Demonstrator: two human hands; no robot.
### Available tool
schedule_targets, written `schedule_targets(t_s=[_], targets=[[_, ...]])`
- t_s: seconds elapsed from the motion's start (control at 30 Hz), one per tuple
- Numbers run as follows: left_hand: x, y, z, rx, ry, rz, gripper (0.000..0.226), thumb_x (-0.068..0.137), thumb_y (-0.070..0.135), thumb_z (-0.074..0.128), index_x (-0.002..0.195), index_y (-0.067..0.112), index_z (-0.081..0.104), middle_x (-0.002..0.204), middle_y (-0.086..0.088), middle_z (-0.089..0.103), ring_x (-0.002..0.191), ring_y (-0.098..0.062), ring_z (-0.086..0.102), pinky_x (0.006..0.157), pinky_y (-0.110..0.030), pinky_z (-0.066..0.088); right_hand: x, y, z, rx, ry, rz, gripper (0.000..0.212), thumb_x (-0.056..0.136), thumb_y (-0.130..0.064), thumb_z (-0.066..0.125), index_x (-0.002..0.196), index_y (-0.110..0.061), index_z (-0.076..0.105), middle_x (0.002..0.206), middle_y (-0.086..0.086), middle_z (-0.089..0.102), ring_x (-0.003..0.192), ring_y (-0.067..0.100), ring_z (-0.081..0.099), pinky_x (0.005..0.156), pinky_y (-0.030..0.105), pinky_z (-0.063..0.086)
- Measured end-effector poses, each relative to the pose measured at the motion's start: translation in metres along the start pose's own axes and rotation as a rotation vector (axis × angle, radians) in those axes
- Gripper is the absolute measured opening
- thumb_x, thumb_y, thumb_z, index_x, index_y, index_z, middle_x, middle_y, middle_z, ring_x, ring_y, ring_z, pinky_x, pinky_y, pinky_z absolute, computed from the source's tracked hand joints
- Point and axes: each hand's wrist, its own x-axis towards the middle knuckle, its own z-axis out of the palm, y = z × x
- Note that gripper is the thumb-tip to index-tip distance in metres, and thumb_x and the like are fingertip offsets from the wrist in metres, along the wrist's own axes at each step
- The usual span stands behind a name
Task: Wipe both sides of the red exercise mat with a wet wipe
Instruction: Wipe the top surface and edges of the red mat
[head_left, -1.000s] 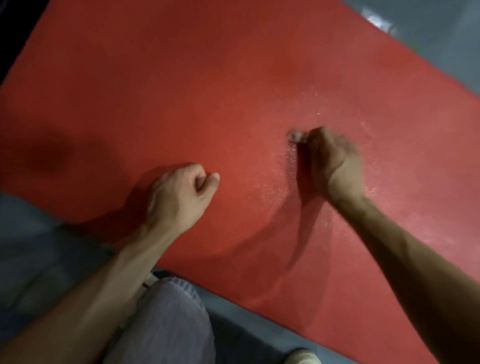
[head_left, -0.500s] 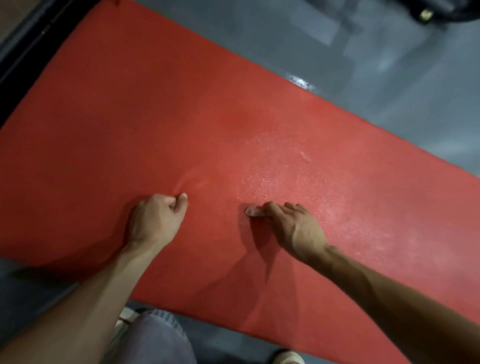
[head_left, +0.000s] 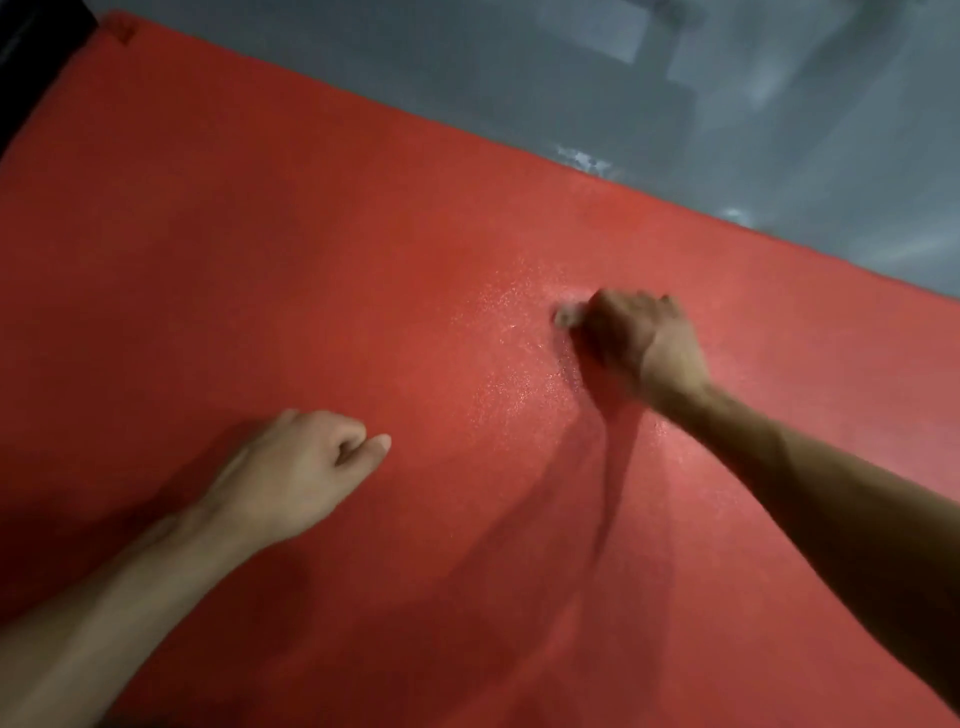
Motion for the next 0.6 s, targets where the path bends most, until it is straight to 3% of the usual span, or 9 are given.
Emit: schedule_targets(t_s=[0.03, 0.1, 0.2, 0.27, 0.33, 0.4, 0.5, 0.53, 0.6], targets=[[0.014, 0.003, -0.003, 0.034, -0.017, 0.025, 0.059, 0.095, 0.057, 0.053, 0.061, 0.010, 0.042, 0.051, -0.007, 0.044, 0.048, -0.018, 0.044, 0.054, -0.040, 0.034, 0.014, 0.006, 0.001, 0.013, 0.063, 0.146, 0.019, 0.098, -0.034, 0.057, 0.086, -0.021, 0.051, 0.068, -0.001, 0.057, 0.061, 0.031, 0.059, 0.063, 0.035, 0.036], [0.041, 0.010, -0.010, 0.088, -0.045, 0.054, 0.060, 0.095, 0.061, 0.050, 0.063, 0.010, 0.047, 0.052, -0.006, 0.050, 0.053, -0.020, 0.052, 0.057, -0.039, 0.043, 0.013, -0.010, 0.004, 0.090, 0.086, 0.211, 0.019, 0.101, -0.030, 0.054, 0.086, -0.020, 0.047, 0.061, 0.001, 0.050, 0.052, 0.030, 0.051, 0.055, 0.037, 0.035], [0.067, 0.015, -0.015, 0.108, -0.095, 0.015, 0.065, 0.095, 0.069, 0.042, 0.065, 0.012, 0.055, 0.050, -0.002, 0.057, 0.053, -0.017, 0.057, 0.059, -0.034, 0.048, -0.039, -0.070, 0.001, 0.308, -0.098, -0.147, 0.018, 0.099, -0.020, 0.060, 0.095, -0.029, 0.045, 0.066, -0.008, 0.049, 0.055, 0.016, 0.043, 0.055, 0.031, 0.033], [0.073, 0.014, -0.013, 0.082, -0.136, -0.050, 0.068, 0.099, 0.066, 0.041, 0.063, 0.012, 0.061, 0.047, 0.001, 0.062, 0.046, -0.012, 0.060, 0.057, -0.028, 0.048, -0.064, -0.080, 0.005, 0.268, -0.236, -0.481, 0.013, 0.098, -0.028, 0.061, 0.108, -0.031, 0.055, 0.083, -0.008, 0.060, 0.075, 0.014, 0.051, 0.067, 0.030, 0.035], [0.073, 0.016, -0.011, -0.006, -0.163, -0.127, 0.070, 0.102, 0.061, 0.039, 0.060, 0.010, 0.063, 0.045, -0.001, 0.063, 0.038, -0.012, 0.059, 0.050, -0.025, 0.047, -0.044, -0.060, 0.004, 0.178, -0.235, -0.598, 0.011, 0.100, -0.034, 0.058, 0.110, -0.031, 0.060, 0.091, -0.009, 0.065, 0.084, 0.017, 0.058, 0.072, 0.033, 0.040], [0.076, 0.021, -0.011, -0.087, -0.200, -0.189, 0.073, 0.103, 0.062, 0.035, 0.060, 0.009, 0.062, 0.045, -0.005, 0.063, 0.035, -0.020, 0.060, 0.042, -0.023, 0.047, -0.003, -0.024, 0.007, 0.168, -0.028, -0.359, 0.008, 0.095, -0.025, 0.066, 0.101, -0.026, 0.061, 0.084, -0.004, 0.070, 0.072, 0.021, 0.064, 0.065, 0.033, 0.044], [0.081, 0.024, -0.013, -0.144, -0.221, -0.251, 0.075, 0.101, 0.064, 0.035, 0.061, 0.006, 0.062, 0.045, -0.009, 0.063, 0.034, -0.024, 0.059, 0.035, -0.020, 0.041, 0.049, 0.023, 0.000, 0.056, 0.194, 0.246, 0.014, 0.096, -0.027, 0.057, 0.090, -0.015, 0.054, 0.070, 0.013, 0.066, 0.061, 0.041, 0.062, 0.055, 0.043, 0.043], [0.082, 0.024, -0.014, -0.147, -0.216, -0.266, 0.075, 0.101, 0.064, 0.036, 0.061, 0.006, 0.062, 0.045, -0.010, 0.062, 0.033, -0.024, 0.058, 0.034, -0.019, 0.040, 0.052, 0.024, 0.004, 0.085, 0.208, 0.326, 0.015, 0.097, -0.028, 0.053, 0.091, -0.014, 0.052, 0.069, 0.015, 0.065, 0.061, 0.043, 0.060, 0.052, 0.043, 0.042], [0.084, 0.025, -0.015, -0.152, -0.206, -0.281, 0.075, 0.100, 0.064, 0.038, 0.061, 0.005, 0.062, 0.044, -0.010, 0.062, 0.032, -0.024, 0.057, 0.032, -0.017, 0.037, 0.044, -0.007, 0.011, 0.172, 0.172, 0.220, 0.014, 0.101, -0.028, 0.054, 0.091, -0.018, 0.049, 0.065, 0.007, 0.060, 0.057, 0.037, 0.055, 0.051, 0.038, 0.031]])
